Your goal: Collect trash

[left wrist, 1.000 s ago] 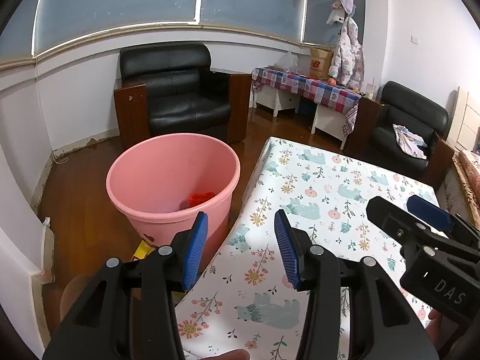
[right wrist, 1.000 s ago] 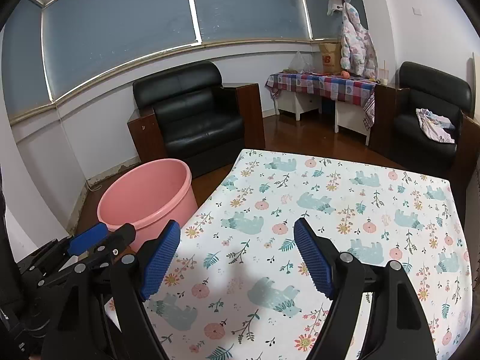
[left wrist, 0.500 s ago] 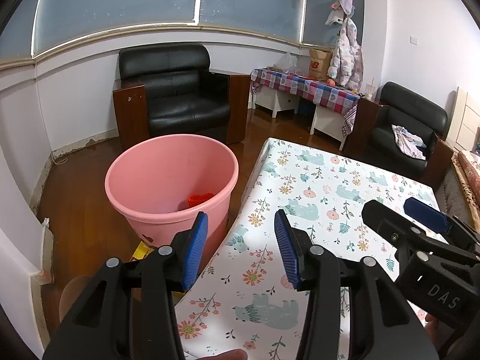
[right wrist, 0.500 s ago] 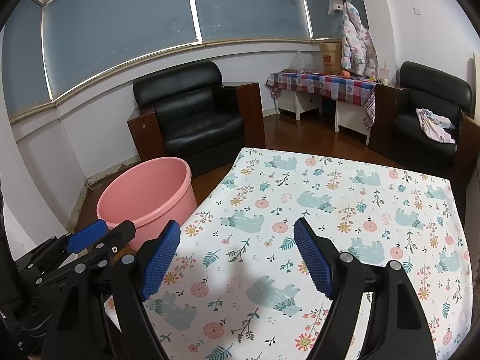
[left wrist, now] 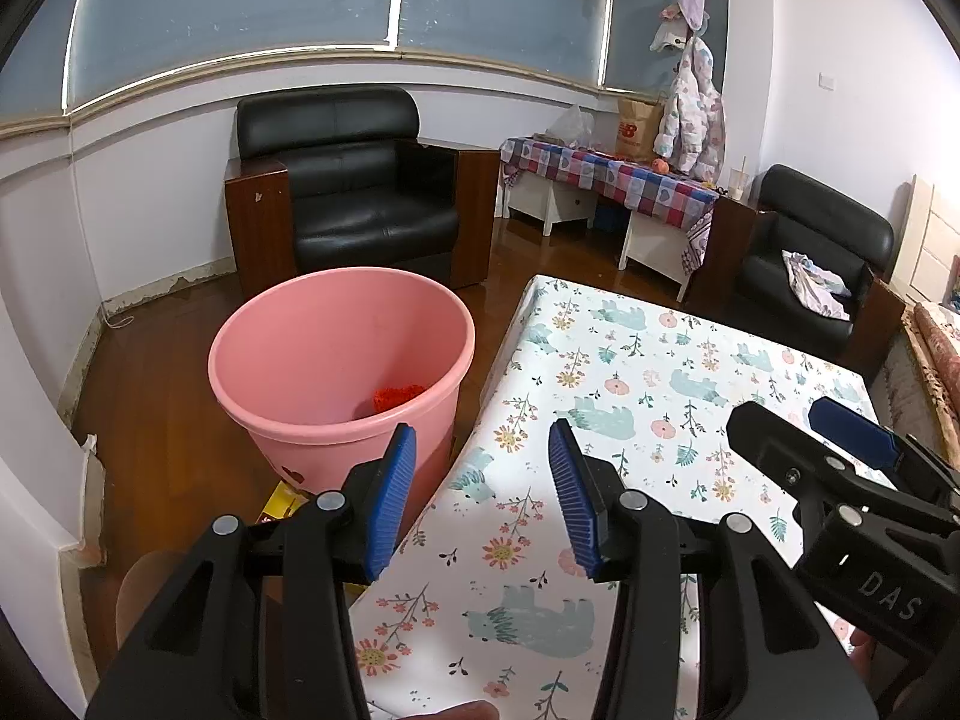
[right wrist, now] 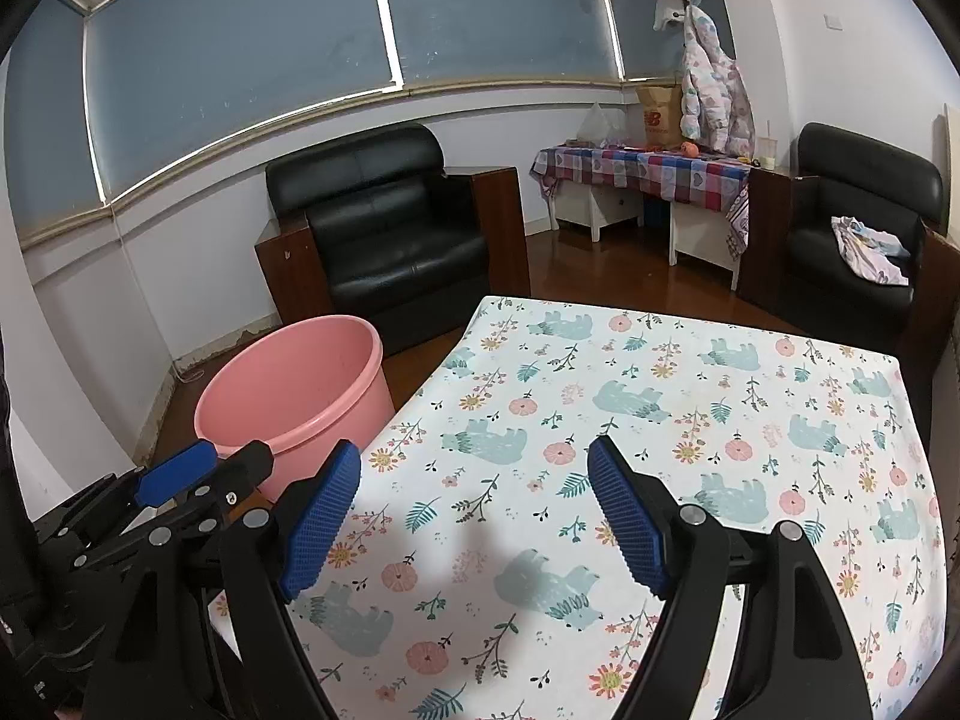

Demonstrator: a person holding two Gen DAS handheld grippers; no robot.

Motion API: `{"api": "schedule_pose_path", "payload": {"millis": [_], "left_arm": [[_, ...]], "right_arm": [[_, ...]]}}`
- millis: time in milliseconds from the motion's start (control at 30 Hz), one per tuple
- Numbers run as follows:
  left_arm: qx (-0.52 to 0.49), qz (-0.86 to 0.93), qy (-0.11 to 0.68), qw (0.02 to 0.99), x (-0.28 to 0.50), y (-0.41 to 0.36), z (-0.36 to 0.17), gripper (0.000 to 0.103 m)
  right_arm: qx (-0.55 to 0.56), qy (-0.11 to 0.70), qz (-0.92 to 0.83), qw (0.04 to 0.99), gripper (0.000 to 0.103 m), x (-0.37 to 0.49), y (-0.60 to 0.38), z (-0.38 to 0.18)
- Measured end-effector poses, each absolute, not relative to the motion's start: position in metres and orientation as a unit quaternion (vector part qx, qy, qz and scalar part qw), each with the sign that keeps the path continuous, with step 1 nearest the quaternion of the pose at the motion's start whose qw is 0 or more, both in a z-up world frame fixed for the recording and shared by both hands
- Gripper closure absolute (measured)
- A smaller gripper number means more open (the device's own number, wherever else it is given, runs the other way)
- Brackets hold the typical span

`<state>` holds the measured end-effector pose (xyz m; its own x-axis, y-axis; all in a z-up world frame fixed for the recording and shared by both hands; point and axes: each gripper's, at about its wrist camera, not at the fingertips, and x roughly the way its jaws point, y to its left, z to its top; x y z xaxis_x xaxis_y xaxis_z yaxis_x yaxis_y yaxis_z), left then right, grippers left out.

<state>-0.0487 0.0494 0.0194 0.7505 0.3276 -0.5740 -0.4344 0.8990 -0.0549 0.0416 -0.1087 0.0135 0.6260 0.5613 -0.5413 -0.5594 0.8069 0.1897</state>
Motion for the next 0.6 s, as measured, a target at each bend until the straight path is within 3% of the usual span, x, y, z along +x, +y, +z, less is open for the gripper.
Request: {"api": "schedule_pose_path", "payload": {"millis": [600], "left_arm": [[-0.092,0.191,0.250,0.945,-0.055,0.041,0.033,0.056]], "right_arm": [[0.005,0.298,0.301,0.906,0.026,0.040,-0.118,0.014]]}}
